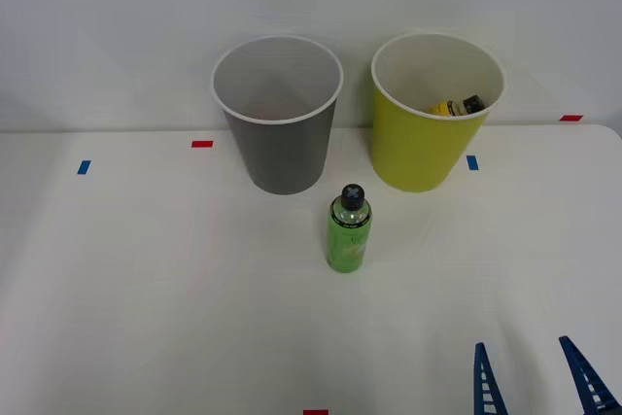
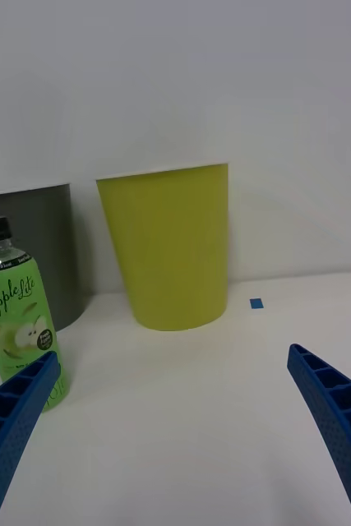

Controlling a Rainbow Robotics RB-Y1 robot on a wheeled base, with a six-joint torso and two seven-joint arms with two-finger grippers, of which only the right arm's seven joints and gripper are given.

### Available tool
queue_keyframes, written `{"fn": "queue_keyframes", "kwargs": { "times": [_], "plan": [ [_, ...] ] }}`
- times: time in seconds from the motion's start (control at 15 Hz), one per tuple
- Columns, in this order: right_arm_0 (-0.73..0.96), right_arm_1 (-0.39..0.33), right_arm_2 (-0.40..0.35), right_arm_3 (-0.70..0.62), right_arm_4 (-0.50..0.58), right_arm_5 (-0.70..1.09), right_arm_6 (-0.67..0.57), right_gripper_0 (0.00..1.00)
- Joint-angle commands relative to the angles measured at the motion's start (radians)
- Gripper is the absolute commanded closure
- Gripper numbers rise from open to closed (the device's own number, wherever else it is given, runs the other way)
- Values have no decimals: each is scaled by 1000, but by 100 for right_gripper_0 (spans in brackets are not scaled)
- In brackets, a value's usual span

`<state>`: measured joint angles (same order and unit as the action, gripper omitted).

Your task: Put cans in the gray bin, plastic bottles in the light green bin

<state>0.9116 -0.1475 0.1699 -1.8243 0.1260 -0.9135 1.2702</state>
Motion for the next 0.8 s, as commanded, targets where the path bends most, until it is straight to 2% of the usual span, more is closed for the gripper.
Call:
{"fn": "queue_keyframes", "kwargs": {
  "times": [0.07, 0.27, 0.33, 0.67, 0.8],
  "plan": [
    [38, -12, 36, 8, -83, -19, 153, 4],
    [-34, 29, 105, 186, -224, -188, 331, 4],
    [-80, 37, 115, 261, -243, -243, 356, 4],
    [-99, -40, 111, 267, -203, -243, 379, 4],
    [-79, -53, 140, 249, -220, -243, 480, 4]
  ]
}}
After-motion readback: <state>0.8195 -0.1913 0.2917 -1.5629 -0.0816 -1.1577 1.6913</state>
